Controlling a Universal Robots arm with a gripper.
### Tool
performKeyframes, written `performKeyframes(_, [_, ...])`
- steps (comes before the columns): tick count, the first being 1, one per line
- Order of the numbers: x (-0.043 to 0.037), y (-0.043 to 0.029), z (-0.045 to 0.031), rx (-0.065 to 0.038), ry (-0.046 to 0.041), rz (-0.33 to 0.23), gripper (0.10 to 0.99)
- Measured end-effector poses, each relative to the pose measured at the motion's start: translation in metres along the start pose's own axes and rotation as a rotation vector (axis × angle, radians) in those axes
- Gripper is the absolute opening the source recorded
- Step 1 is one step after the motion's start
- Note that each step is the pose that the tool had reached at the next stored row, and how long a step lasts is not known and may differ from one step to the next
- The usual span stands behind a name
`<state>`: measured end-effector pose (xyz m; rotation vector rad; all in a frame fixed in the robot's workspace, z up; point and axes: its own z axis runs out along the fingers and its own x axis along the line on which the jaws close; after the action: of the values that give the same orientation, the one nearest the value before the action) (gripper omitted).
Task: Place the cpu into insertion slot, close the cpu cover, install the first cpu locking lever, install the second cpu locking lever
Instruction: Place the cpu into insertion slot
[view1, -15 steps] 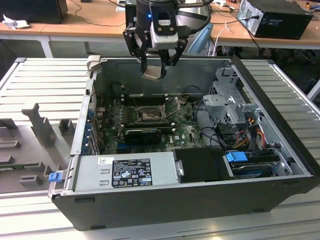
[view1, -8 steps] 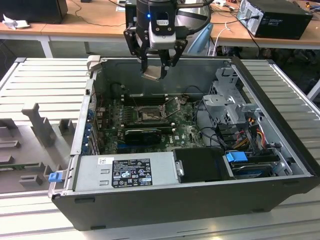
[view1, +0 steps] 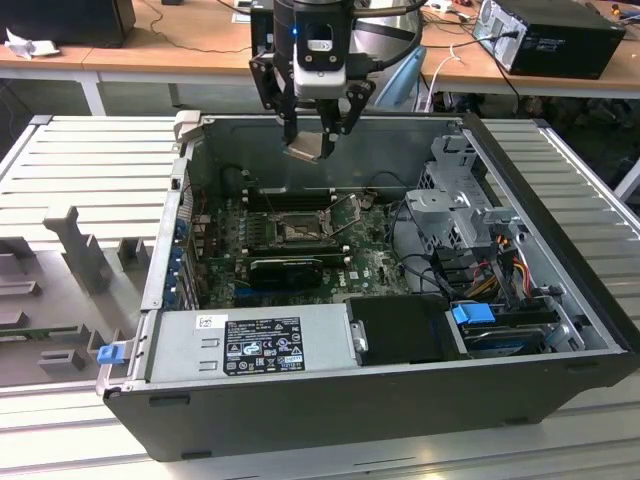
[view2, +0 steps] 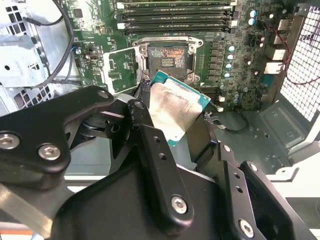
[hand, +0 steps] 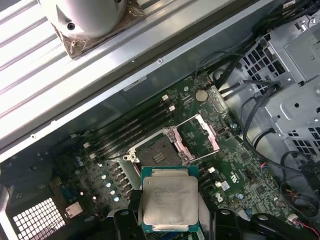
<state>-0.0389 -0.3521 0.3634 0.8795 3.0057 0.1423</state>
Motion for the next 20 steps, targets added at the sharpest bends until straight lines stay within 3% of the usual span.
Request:
performKeyframes(16, [-0.0001,0.0,0.0009,-0.004,-0.0199,0.219,0.529])
performKeyframes(20, [-0.0004,0.0001,0.0013,-0.004,-0.03,0.317,0.529])
